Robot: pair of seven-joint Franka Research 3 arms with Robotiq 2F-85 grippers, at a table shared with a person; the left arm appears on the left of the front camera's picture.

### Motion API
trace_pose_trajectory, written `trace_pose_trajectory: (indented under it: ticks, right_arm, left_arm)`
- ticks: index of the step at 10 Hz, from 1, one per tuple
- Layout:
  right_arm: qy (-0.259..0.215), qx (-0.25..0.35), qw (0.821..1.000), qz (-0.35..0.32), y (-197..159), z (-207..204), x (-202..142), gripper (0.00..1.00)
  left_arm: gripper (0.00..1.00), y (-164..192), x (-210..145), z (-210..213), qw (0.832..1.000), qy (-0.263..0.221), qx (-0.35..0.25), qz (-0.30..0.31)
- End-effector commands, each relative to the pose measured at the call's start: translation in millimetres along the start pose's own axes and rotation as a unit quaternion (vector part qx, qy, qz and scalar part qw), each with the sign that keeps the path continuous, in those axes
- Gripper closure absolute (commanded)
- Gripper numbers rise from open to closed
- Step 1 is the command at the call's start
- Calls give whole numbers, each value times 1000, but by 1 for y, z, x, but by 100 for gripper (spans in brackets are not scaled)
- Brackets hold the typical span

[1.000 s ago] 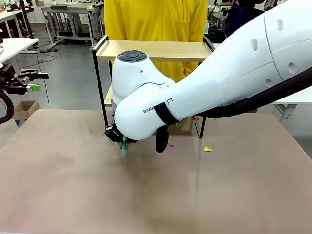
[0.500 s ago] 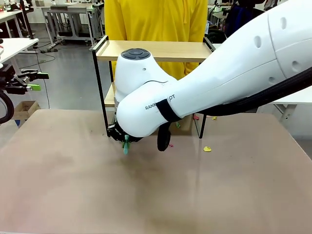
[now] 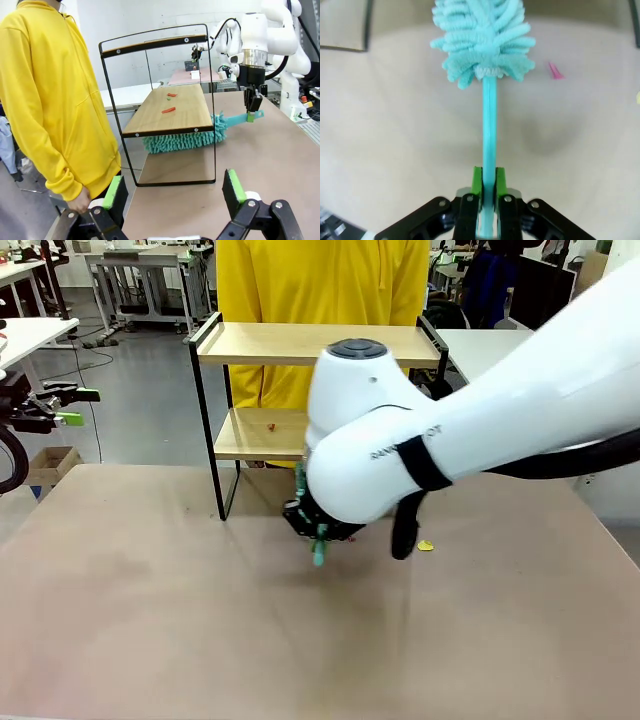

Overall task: Clean the shelf.
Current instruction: Clean the specific section of the Shelf indicated by the human with the Duster.

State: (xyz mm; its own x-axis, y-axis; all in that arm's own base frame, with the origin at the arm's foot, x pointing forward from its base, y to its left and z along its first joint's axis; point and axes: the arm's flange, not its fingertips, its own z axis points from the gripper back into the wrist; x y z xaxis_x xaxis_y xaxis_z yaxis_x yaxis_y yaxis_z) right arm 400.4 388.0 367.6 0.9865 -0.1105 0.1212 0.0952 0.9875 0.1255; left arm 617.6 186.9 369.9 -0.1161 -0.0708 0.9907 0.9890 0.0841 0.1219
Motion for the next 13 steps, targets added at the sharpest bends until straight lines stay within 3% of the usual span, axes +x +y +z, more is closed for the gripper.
trace_pose_trajectory:
  ticks: [1, 3, 6, 7, 8, 12, 13]
  right_arm:
    - [8, -12, 1000, -5, -44, 7, -3, 87]
    - [17, -50, 999, -16, -86, 6, 2, 87]
    - [-8, -100, 995, -26, -137, 27, -10, 87]
    - [-42, -83, 995, 19, -136, 34, -15, 87]
    - [7, -81, 996, -35, -127, 12, 0, 87]
    - [0, -85, 996, -20, -131, 15, -6, 87]
    - [-29, -52, 998, 7, -133, 37, -15, 87]
  left_arm:
    - [0, -1, 2, -1, 1000, 0, -1, -1]
    - [0, -1, 2, -1, 1000, 0, -1, -1]
    - [0, -1, 2, -1, 1000, 0, -1, -1]
    - [0, -1, 2, -1, 1000, 0, -1, -1]
    - [0, -1, 2, -1, 1000, 0, -1, -1]
    - [0, -1, 2, -1, 1000, 0, -1, -1]
    - [0, -1, 2, -1, 1000, 0, -1, -1]
